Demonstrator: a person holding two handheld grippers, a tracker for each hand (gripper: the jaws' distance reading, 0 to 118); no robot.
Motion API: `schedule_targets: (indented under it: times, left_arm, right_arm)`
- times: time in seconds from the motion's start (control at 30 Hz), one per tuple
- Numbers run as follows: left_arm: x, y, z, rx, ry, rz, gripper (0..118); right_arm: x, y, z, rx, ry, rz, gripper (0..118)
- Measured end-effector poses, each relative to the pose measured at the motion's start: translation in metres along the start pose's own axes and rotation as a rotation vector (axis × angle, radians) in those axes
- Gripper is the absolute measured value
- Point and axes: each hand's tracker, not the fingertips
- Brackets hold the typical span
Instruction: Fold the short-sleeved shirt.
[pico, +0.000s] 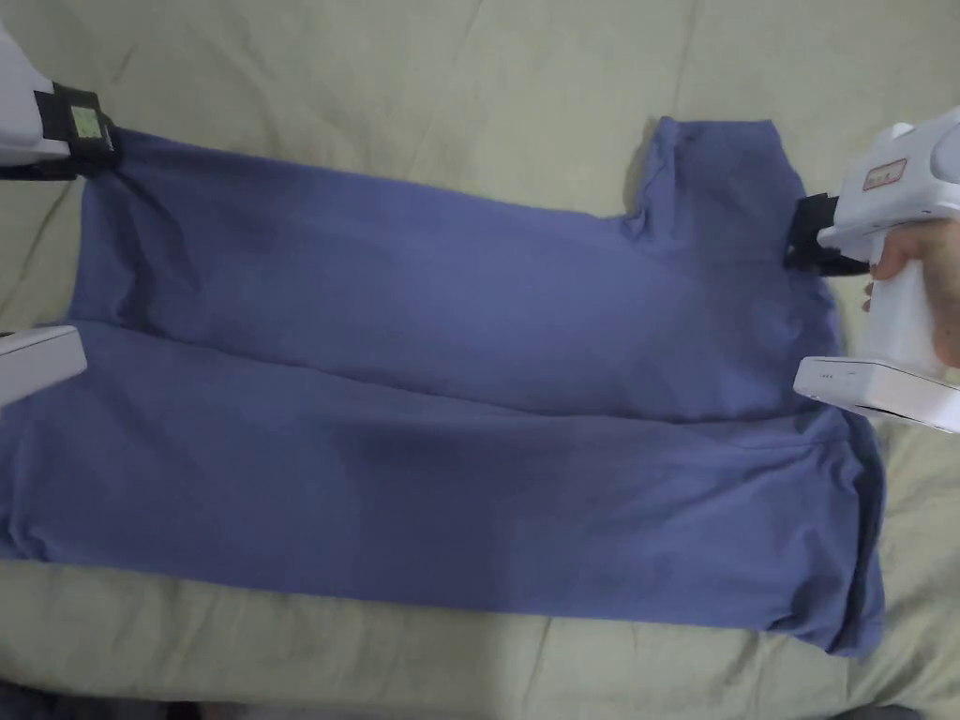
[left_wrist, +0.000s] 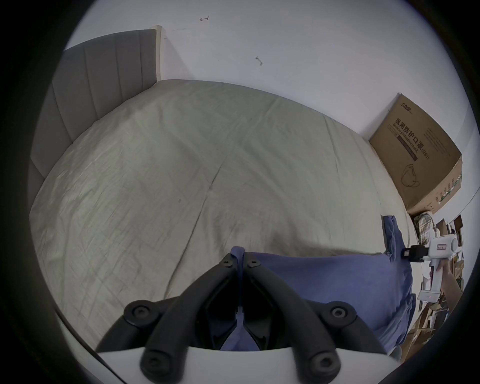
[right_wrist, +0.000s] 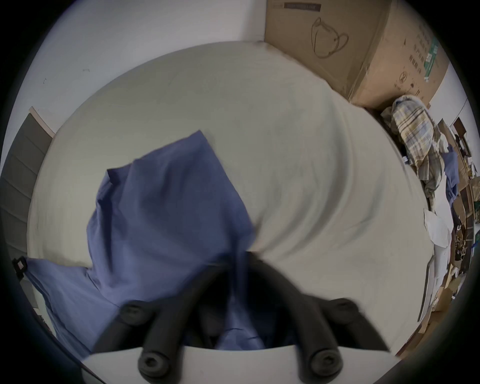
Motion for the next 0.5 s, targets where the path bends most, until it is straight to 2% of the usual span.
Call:
schedule_targets:
  times: [0.07,0.17,0.23,0.37,0.5]
  left_arm:
    - [0.000,-0.001,0.002,0.002,-0.002,0.010,0]
    - [-0.002,0.000,0.009,0.008,-0.013,0.025,0]
    - [-0.001,-0.002,0.021,0.018,-0.022,0.027,0]
    - [-0.006,-0.009,0.051,0.051,-0.042,0.035,0]
    - [-0.015,-0.023,0.086,0.086,-0.070,0.051,0]
  right_arm:
    - [0.004,0.003,0.011,0.000,0.041,-0.029,1]
    - [0.010,0.001,0.036,0.054,0.066,-0.023,1]
    - [0.015,-0.003,0.059,0.112,0.129,-0.039,1]
    - [0.018,-0.018,0.112,0.215,0.146,0.027,1]
    - [0.025,-0.045,0.160,0.294,0.163,0.055,1]
